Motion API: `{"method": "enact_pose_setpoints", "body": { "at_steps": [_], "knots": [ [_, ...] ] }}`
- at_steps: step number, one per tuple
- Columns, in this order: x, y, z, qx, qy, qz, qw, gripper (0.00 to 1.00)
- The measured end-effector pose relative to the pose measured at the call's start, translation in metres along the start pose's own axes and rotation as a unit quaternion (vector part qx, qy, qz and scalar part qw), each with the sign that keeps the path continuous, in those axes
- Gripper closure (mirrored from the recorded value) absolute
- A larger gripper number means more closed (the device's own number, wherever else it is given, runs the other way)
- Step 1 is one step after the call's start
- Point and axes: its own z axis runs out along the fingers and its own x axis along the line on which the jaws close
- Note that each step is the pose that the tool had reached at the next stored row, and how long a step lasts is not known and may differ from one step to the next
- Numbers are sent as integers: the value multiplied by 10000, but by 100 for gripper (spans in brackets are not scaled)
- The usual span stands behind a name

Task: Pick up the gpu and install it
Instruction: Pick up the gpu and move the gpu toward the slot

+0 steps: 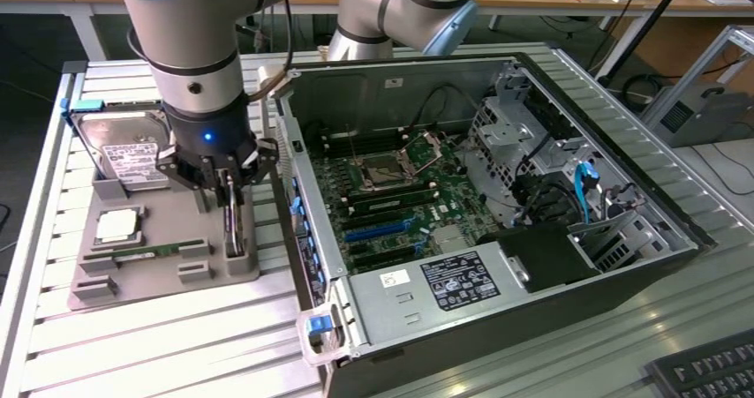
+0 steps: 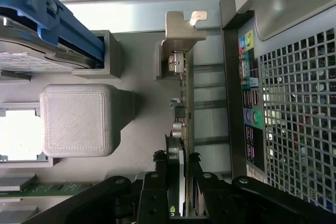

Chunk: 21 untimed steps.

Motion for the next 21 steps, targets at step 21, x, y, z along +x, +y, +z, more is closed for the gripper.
{"method": "enact_pose_setpoints", "body": {
  "at_steps": [21],
  "knots": [
    [-5, -3, -166, 0, 1, 0, 10000, 73]
  ]
}}
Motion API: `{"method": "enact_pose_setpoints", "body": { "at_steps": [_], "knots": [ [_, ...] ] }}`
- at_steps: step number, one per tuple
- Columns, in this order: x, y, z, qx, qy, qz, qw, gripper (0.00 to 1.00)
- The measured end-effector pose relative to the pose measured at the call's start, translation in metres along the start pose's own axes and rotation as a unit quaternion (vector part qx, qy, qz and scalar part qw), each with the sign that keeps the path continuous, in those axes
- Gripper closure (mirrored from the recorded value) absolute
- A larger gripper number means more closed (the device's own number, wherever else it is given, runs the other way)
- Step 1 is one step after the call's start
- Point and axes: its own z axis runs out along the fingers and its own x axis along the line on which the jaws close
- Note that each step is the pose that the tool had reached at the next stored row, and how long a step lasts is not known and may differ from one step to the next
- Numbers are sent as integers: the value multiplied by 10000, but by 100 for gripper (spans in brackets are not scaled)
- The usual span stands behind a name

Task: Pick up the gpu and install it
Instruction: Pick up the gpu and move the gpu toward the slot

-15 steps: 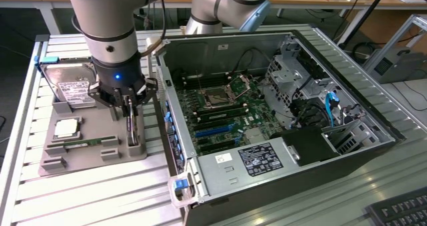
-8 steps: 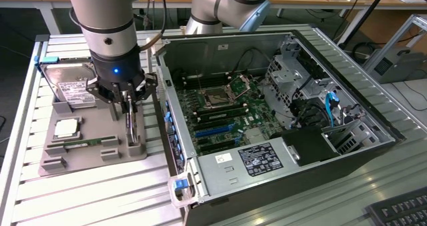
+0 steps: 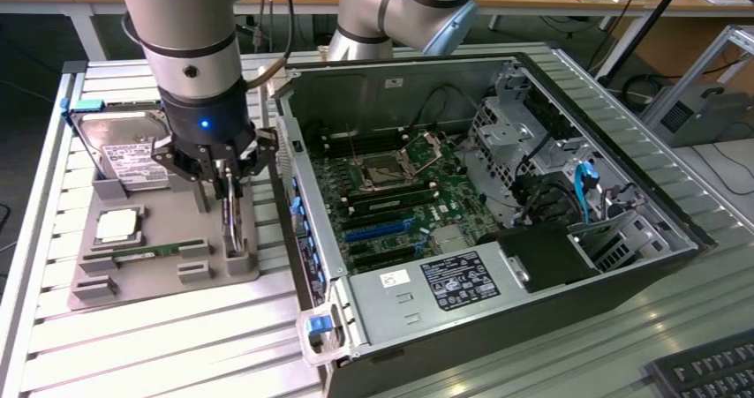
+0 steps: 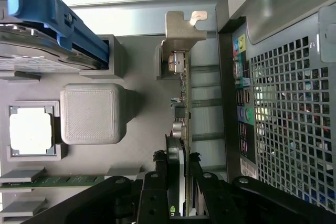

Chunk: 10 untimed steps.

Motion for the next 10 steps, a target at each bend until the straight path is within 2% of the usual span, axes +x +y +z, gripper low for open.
{"method": "enact_pose_setpoints", "body": {
  "at_steps": [10],
  "knots": [
    [-1, 1, -23, 0, 0, 0, 10000, 73]
  ]
}}
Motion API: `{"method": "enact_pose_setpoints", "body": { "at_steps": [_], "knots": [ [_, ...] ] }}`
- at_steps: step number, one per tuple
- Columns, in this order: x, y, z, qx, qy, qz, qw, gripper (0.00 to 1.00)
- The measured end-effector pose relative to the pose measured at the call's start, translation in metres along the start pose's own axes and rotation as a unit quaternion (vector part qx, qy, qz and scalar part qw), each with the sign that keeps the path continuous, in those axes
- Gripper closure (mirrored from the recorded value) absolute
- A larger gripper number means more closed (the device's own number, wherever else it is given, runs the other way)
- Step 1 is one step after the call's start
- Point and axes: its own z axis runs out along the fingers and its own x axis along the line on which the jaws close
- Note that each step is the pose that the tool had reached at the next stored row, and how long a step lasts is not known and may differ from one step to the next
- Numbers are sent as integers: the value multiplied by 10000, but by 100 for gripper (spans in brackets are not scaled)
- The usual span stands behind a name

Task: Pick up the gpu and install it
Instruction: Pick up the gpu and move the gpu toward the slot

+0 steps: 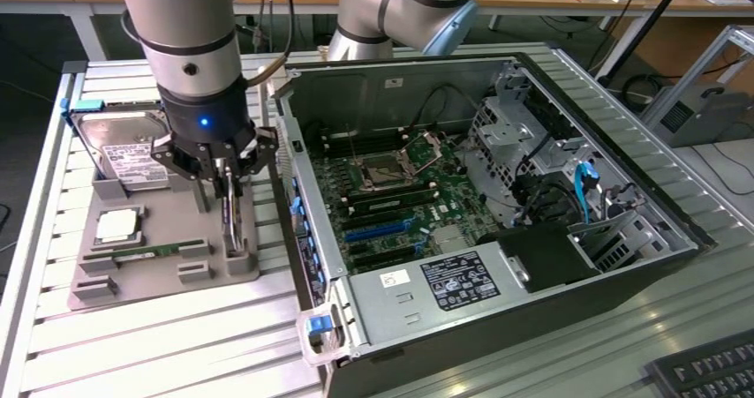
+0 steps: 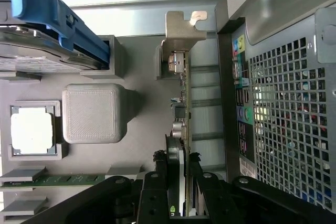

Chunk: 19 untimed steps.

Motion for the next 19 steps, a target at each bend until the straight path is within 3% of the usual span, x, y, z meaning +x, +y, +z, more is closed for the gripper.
{"method": "enact_pose_setpoints", "body": {
  "at_steps": [19],
  "knots": [
    [-1, 1, -47, 0, 0, 0, 10000, 73]
  ]
}}
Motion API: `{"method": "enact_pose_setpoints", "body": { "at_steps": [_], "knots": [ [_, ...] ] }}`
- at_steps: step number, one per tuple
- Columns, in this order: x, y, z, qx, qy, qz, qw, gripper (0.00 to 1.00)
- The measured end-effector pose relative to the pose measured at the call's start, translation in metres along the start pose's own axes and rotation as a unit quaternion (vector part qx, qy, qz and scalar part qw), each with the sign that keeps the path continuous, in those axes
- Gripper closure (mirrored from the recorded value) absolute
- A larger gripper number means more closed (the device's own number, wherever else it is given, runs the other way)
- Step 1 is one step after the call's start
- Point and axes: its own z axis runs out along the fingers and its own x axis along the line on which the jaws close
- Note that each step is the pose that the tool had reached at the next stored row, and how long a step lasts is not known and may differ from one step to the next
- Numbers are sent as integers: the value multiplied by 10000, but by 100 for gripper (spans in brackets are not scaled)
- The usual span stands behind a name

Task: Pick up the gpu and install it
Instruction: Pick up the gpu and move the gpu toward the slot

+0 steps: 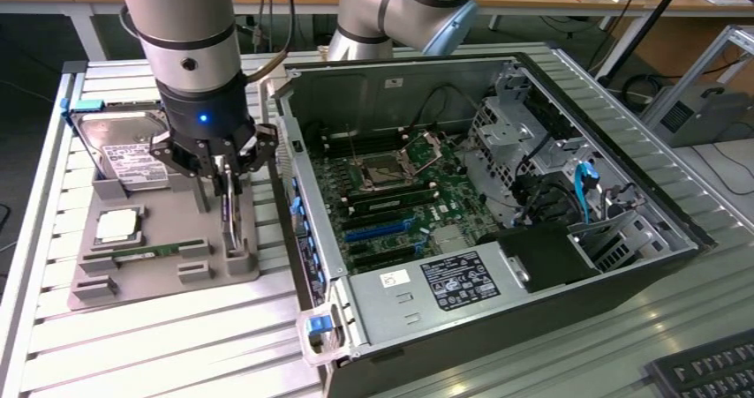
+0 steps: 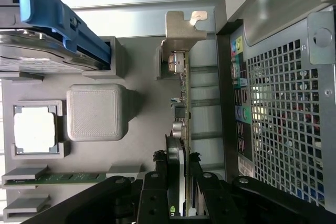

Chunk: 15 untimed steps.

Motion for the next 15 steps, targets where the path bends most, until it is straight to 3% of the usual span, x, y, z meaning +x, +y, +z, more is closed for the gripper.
{"method": "enact_pose_setpoints", "body": {
  "at_steps": [15],
  "knots": [
    [-2, 2, -55, 0, 0, 0, 10000, 73]
  ]
}}
